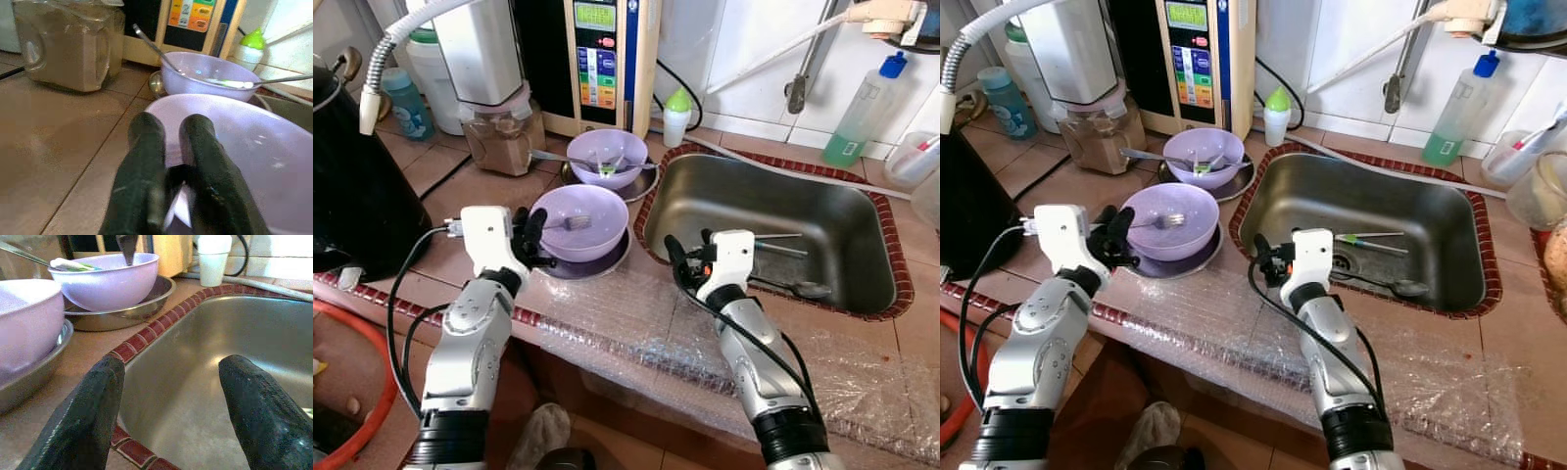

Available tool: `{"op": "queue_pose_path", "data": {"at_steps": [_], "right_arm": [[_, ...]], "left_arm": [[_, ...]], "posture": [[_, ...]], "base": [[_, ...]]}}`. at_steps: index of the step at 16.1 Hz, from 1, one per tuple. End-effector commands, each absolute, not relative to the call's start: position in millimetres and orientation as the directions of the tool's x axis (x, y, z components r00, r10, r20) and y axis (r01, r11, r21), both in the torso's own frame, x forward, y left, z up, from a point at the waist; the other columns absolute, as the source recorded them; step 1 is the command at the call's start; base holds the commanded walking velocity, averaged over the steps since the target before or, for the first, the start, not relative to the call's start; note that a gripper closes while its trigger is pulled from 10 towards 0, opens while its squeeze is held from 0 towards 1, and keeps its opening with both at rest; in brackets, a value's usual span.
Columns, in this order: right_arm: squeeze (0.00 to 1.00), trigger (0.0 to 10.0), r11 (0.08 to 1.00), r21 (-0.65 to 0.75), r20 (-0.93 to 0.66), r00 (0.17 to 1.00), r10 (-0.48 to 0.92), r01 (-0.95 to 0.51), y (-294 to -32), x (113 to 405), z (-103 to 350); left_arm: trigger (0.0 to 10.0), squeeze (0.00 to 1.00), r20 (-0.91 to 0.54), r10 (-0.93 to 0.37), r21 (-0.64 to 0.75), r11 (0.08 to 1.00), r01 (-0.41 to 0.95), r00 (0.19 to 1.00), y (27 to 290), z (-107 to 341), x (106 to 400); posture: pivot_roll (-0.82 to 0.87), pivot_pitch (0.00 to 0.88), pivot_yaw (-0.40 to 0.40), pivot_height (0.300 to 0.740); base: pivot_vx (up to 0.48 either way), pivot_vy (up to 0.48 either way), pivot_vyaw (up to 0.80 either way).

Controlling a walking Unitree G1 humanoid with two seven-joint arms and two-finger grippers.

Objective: Kitchen organization

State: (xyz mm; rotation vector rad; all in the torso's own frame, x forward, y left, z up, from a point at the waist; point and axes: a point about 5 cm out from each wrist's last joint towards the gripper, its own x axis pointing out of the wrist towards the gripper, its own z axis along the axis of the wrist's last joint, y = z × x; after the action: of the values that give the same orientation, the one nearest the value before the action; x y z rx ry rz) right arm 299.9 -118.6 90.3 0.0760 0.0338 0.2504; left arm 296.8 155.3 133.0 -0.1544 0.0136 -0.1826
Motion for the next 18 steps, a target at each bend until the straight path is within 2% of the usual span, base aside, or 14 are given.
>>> {"op": "queue_pose_path", "data": {"at_steps": [1,6,10,13,15,18], "right_arm": [[0.00,10.0,0.965,0.079,0.005,0.969,0.249,-0.248,-118,304,99],[0.00,10.0,0.948,0.038,0.081,0.947,0.312,-0.316,-111,310,118],[0.00,10.0,0.905,-0.007,0.118,0.898,0.424,-0.426,-106,310,127],[0.00,10.0,0.881,-0.072,0.125,0.872,0.473,-0.468,-105,311,132],[0.00,10.0,0.863,-0.125,0.154,0.849,0.505,-0.490,-105,313,142],[0.00,10.0,0.767,-0.268,0.188,0.749,0.635,-0.583,-94,310,163]], "left_arm": [[0.0,0.00,-0.013,-0.209,-0.154,0.967,0.204,0.978,152,133,299],[0.0,0.00,0.078,-0.213,-0.110,0.969,0.221,0.974,151,155,301],[0.0,0.00,0.201,-0.358,-0.039,0.927,0.373,0.912,140,186,303],[0.0,0.00,0.180,-0.433,0.037,0.900,0.434,0.883,136,193,306],[0.0,0.00,0.135,-0.553,0.083,0.833,0.547,0.822,127,191,303],[0.0,0.00,0.092,-0.645,0.162,0.761,0.628,0.758,117,197,308]], "posture": [[0.07,0.000,-0.009,0.740],[0.06,0.000,-0.001,0.740],[0.06,0.000,-0.006,0.740],[0.07,0.000,-0.007,0.740],[0.07,0.000,-0.007,0.740],[0.07,0.000,-0.004,0.740]], "base": [[0.000,0.000,0.00],[0.000,0.000,0.00],[0.000,0.000,0.00],[0.000,0.000,0.00],[0.000,0.000,0.00],[0.000,0.000,0.00]]}}
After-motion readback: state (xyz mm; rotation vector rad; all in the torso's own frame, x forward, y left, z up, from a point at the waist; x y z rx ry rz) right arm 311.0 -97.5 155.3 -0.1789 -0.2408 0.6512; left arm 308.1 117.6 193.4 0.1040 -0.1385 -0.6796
